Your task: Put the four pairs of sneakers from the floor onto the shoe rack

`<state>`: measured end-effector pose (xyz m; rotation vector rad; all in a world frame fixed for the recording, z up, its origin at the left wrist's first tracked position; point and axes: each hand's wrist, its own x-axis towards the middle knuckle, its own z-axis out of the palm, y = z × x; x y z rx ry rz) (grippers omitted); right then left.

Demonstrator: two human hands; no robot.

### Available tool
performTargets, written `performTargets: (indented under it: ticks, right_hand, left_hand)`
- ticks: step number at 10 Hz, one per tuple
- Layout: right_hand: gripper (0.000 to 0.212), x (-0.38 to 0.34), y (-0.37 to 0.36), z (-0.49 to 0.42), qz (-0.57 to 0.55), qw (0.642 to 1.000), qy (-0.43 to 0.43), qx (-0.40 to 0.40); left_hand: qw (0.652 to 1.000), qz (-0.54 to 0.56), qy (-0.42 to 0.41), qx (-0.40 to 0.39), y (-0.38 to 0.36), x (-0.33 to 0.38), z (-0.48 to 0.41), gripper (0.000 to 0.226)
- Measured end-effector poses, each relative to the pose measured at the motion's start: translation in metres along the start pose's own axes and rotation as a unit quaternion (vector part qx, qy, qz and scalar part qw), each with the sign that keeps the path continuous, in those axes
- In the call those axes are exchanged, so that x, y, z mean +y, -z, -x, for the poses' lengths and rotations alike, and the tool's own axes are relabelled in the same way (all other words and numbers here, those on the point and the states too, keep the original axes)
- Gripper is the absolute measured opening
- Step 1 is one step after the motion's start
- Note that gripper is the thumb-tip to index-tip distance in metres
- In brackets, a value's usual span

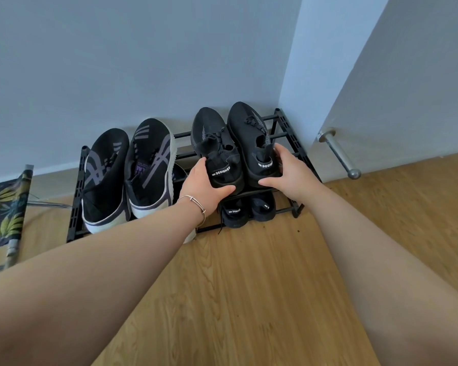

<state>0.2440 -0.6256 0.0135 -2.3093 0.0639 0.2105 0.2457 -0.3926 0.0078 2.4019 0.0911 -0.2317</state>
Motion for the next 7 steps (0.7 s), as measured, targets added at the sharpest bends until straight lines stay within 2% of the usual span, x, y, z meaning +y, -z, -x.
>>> performTargets:
  ticks: [3, 5, 7]
  right_hand:
    - [0.108, -0.003, -0.006, 0.003, 0.030, 0.999, -0.023, 0.002]
    - [0.111, -0.011, -0.010, 0.012, 0.033, 0.998, -0.024, 0.045]
    - [0.104, -0.049, -0.005, 0.033, 0.130, 0.987, -0.014, 0.098]
  left_hand:
    - [0.999, -0.039, 0.008, -0.021, 0.003, 0.009, 0.000, 0.106]
    - [0.999, -0.044, 0.027, -0.016, 0.003, 0.014, 0.005, 0.110]
    - [0.994, -0.100, 0.043, -0.010, 0.028, 0.024, 0.019, 0.112]
